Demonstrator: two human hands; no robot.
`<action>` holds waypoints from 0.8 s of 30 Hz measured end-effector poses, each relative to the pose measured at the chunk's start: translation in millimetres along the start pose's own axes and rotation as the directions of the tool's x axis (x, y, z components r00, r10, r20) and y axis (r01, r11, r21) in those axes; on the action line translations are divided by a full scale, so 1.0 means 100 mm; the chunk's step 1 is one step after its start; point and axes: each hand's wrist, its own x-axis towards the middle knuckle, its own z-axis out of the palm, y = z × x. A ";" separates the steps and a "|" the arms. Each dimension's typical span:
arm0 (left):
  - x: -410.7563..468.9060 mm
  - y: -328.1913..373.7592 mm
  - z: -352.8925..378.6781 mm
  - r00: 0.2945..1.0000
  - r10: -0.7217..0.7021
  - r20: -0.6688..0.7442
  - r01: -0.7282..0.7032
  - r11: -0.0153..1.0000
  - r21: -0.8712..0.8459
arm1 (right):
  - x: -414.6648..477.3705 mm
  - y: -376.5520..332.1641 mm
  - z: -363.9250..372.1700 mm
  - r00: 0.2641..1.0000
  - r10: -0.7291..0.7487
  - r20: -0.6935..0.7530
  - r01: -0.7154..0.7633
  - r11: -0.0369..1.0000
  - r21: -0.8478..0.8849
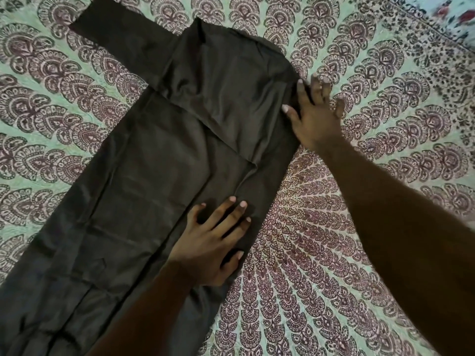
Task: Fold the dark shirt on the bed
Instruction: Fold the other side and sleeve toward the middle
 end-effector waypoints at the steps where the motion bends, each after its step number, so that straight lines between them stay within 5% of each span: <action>1: 0.00 0.00 0.00 1.000 0.000 0.000 0.000 1.000 0.000 | -0.18 -0.08 0.03 0.998 0.014 -0.065 -0.013 1.000 0.016; 4: 0.00 0.00 0.02 1.000 0.006 -0.005 -0.006 1.000 0.001 | -0.99 -0.35 0.27 0.985 0.061 -0.162 -0.042 0.993 0.112; 7: -0.02 -0.01 0.03 1.000 0.014 -0.017 -0.014 1.000 0.006 | -1.67 -0.48 0.58 0.987 -0.128 -0.095 0.137 0.987 0.088; 16: -0.17 0.02 -0.04 0.999 0.018 0.026 -0.017 0.999 -0.047 | -1.34 -0.51 0.49 0.998 -0.058 -0.019 0.056 0.993 -0.104; 24: -1.83 0.13 0.13 0.993 0.049 0.107 -0.047 0.999 -0.025 | -2.54 -1.13 0.81 0.983 -0.182 0.033 0.184 0.980 -0.081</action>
